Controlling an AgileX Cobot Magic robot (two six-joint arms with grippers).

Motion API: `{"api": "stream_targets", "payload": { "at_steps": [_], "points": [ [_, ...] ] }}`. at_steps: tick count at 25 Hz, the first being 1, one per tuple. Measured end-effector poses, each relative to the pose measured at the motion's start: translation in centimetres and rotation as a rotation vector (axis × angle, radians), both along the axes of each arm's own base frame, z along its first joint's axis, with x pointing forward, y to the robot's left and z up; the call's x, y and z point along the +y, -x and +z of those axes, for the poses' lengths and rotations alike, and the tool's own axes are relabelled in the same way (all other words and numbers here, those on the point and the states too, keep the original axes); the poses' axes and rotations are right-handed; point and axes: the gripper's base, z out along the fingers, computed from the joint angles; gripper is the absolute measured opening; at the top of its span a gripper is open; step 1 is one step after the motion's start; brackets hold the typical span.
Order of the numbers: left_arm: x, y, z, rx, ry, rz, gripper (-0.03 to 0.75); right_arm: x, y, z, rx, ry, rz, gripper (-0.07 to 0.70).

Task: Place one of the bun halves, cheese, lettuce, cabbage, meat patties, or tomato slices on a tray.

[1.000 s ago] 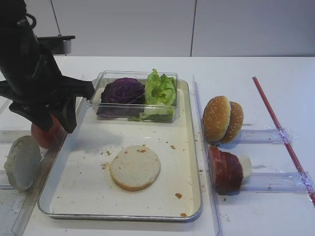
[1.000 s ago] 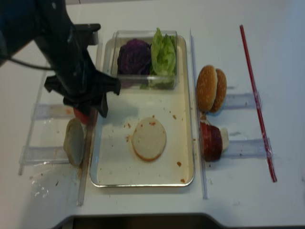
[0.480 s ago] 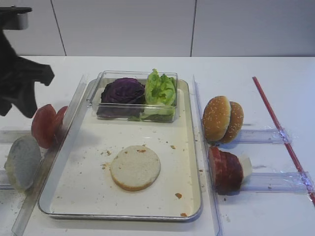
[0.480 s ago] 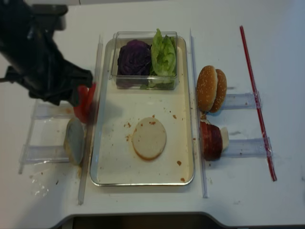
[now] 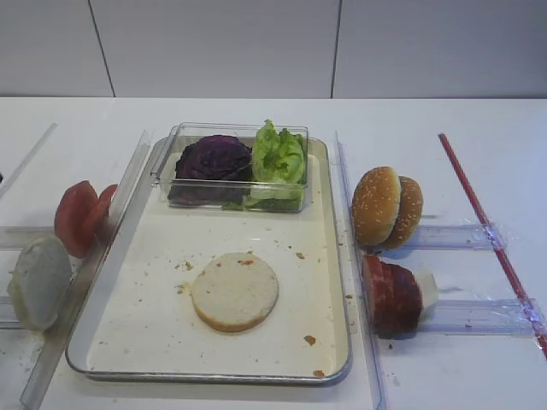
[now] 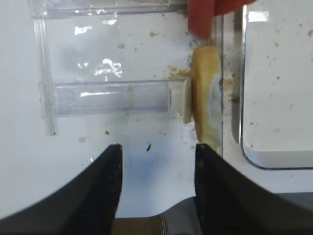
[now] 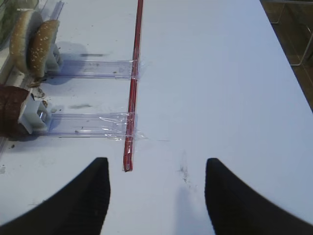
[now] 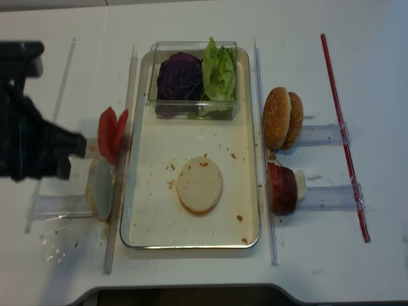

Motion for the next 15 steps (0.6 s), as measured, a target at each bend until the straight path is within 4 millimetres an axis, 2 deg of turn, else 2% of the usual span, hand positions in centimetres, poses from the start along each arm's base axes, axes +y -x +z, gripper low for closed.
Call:
{"api": "stream_targets", "payload": {
  "at_steps": [5,15],
  "points": [
    [0.6,3.6,-0.5,-0.03,-0.001,0.0,0.328,0.0,0.0,0.0,0.0,0.0,0.0,0.446],
    [1.9,11.9,0.9,-0.292,0.005,-0.018,0.328,0.0,0.0,0.0,0.0,0.0,0.0,0.446]
  ]
}}
